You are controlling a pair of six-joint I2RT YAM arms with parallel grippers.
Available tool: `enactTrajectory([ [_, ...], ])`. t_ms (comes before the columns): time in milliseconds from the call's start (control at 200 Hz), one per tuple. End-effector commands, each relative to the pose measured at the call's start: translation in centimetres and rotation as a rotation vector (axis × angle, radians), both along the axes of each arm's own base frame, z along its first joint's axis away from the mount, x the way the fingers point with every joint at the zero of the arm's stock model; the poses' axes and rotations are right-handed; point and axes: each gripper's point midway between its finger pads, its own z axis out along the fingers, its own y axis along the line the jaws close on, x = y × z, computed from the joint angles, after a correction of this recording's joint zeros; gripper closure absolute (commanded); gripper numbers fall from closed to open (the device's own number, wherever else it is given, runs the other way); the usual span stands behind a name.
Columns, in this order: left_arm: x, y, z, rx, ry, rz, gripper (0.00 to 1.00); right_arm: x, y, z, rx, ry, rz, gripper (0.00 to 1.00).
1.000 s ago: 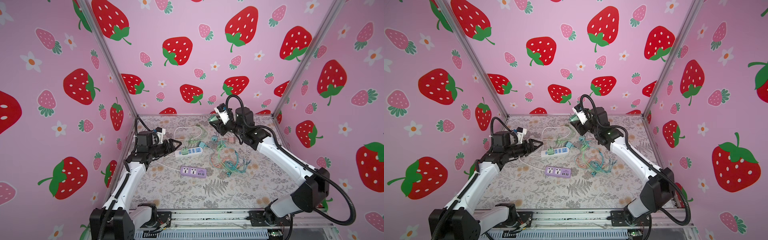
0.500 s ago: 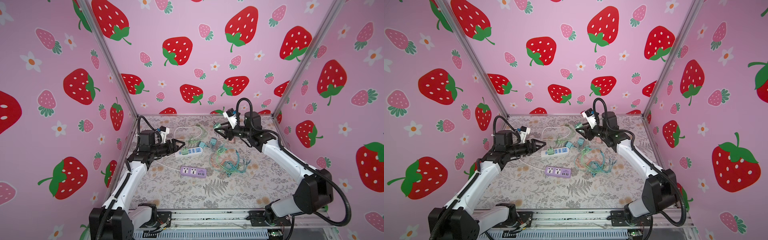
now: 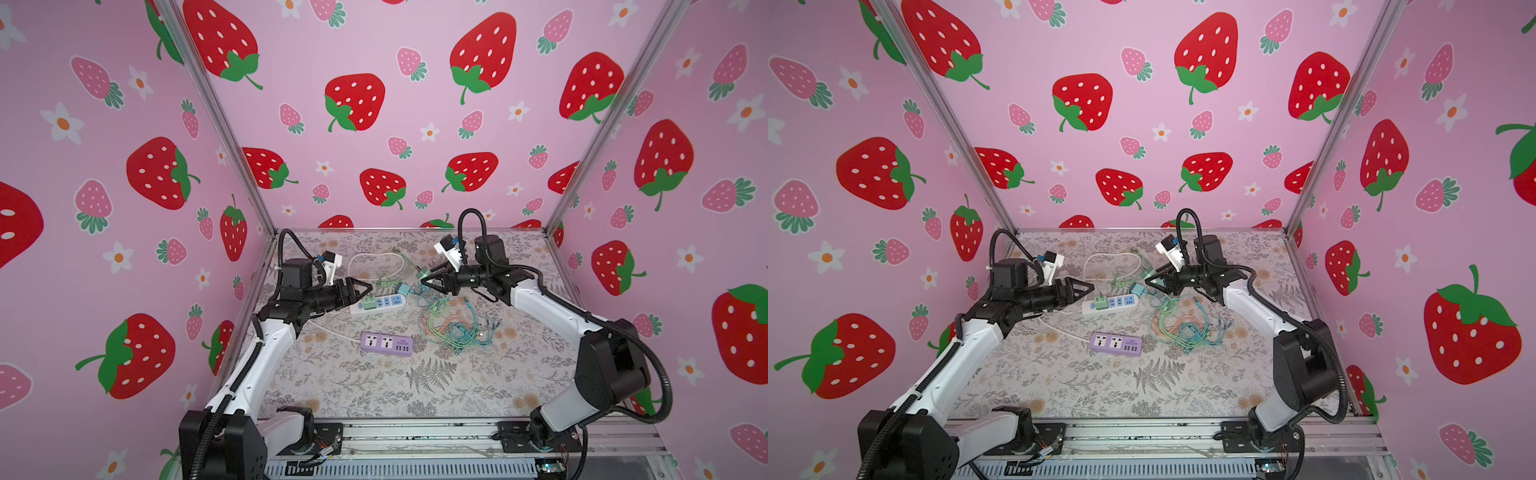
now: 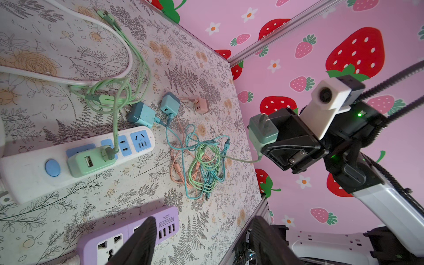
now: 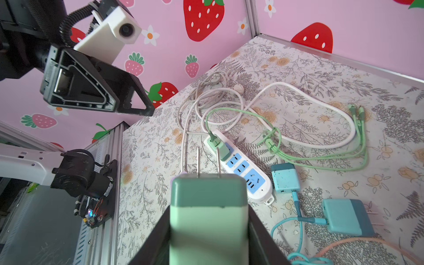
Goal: Insert plugs into power strip
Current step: Pick up the plug from the top-center of the table.
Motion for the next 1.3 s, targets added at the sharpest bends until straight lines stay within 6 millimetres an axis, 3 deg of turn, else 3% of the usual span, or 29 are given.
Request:
enactTrajectory([
  [0, 0.1, -0.4, 1.6, 0.001, -0.041, -0.027, 0.31, 0.1, -0.2, -1.7, -0.032, 0.042, -0.022, 0.67],
  [165, -0.1, -1.0, 1.3, 0.028, -0.045, -0.055, 0.31, -1.8, -1.3, -2.8, -0.026, 0.084, -0.046, 0.68],
  [335, -0.2, -3.4, 0.0, 0.128, -0.041, -0.126, 0.32, -3.9, -2.4, -3.3, -0.012, 0.128, -0.052, 0.68],
  [450, 0.0, -5.4, -0.4, 0.162, -0.053, -0.173, 0.33, -5.5, -2.4, -2.9, 0.022, 0.16, -0.016, 0.68],
  [585, 0.5, -6.3, -0.4, 0.167, -0.048, -0.18, 0.34, -6.9, -2.4, -1.5, 0.048, 0.138, 0.012, 0.68],
  [760, 0.4, -6.2, 0.6, 0.165, -0.058, -0.168, 0.33, -6.5, -3.0, 3.4, 0.095, -0.012, -0.038, 0.69],
  [1050, 0.2, -5.8, 1.4, 0.171, -0.076, -0.146, 0.33, -4.4, -3.4, 15.1, 0.192, -0.3, -0.127, 0.7],
  [1146, 0.1, -5.8, 1.5, 0.17, -0.078, -0.144, 0.33, -3.7, -3.5, 18.0, 0.204, -0.373, -0.151, 0.7],
  [1296, -0.2, -5.6, 1.8, 0.173, -0.087, -0.145, 0.33, -3.4, -3.7, 20.8, 0.215, -0.466, -0.161, 0.69],
])
